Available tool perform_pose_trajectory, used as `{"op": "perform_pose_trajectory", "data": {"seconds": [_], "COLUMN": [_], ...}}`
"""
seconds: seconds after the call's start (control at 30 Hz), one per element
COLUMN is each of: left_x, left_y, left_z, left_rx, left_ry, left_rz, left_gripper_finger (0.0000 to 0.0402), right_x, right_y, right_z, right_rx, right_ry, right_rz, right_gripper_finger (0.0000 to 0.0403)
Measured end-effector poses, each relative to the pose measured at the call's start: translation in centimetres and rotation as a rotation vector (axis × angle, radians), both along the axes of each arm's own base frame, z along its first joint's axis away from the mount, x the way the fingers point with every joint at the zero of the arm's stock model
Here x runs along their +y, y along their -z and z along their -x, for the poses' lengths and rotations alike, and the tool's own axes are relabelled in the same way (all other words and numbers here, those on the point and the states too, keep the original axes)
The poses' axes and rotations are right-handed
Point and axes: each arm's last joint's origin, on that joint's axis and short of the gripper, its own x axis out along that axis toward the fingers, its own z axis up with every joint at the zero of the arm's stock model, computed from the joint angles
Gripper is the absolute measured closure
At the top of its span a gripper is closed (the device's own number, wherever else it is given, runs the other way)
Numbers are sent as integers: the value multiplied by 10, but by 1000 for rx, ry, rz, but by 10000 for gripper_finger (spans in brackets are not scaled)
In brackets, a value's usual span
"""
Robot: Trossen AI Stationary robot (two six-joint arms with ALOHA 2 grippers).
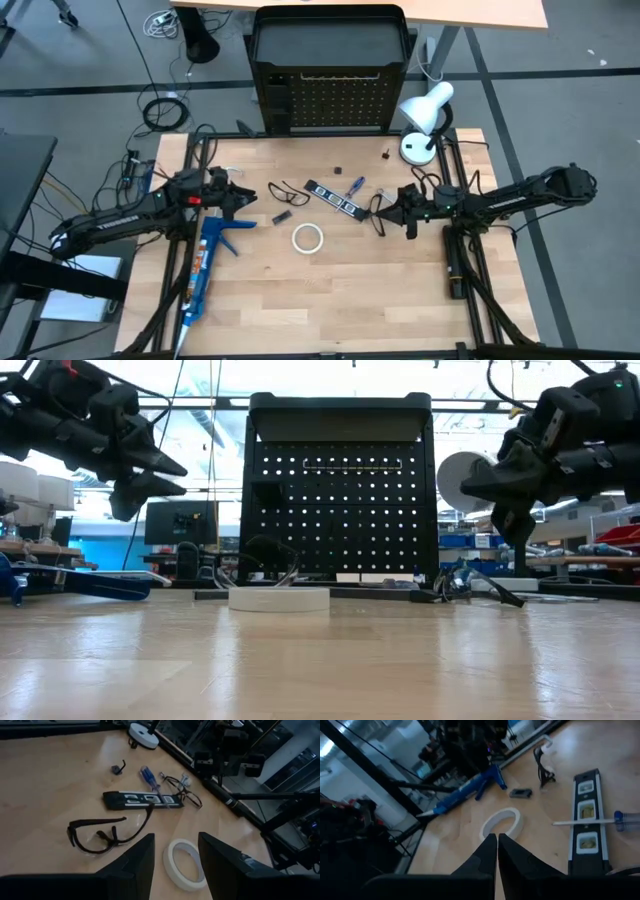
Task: Hang tools onto peg board
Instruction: Return to Home Position
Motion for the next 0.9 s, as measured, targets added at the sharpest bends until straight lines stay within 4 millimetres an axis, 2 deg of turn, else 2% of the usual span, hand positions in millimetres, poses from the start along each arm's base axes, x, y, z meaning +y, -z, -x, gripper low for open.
{"op": "perform_pose_trajectory", "data": {"seconds": [0.47,0.7,0.9], "left_x": [0,0,0], "left_y": [48,48,46], "left_z": [1,1,0], "left_rx": [-11,-6,-33], "left_ry": [1,-6,-5], "left_rz": [-4,-5,-16], "left_gripper_finger": [245,245,245], "right_x": [-1,-1,0], "right_y": [-1,-9,-33], "right_z": [3,6,18], "right_rx": [-39,-98,-280], "right_ry": [8,8,8], "right_rz": [3,8,22], "right_gripper_finger": [377,377,379]}}
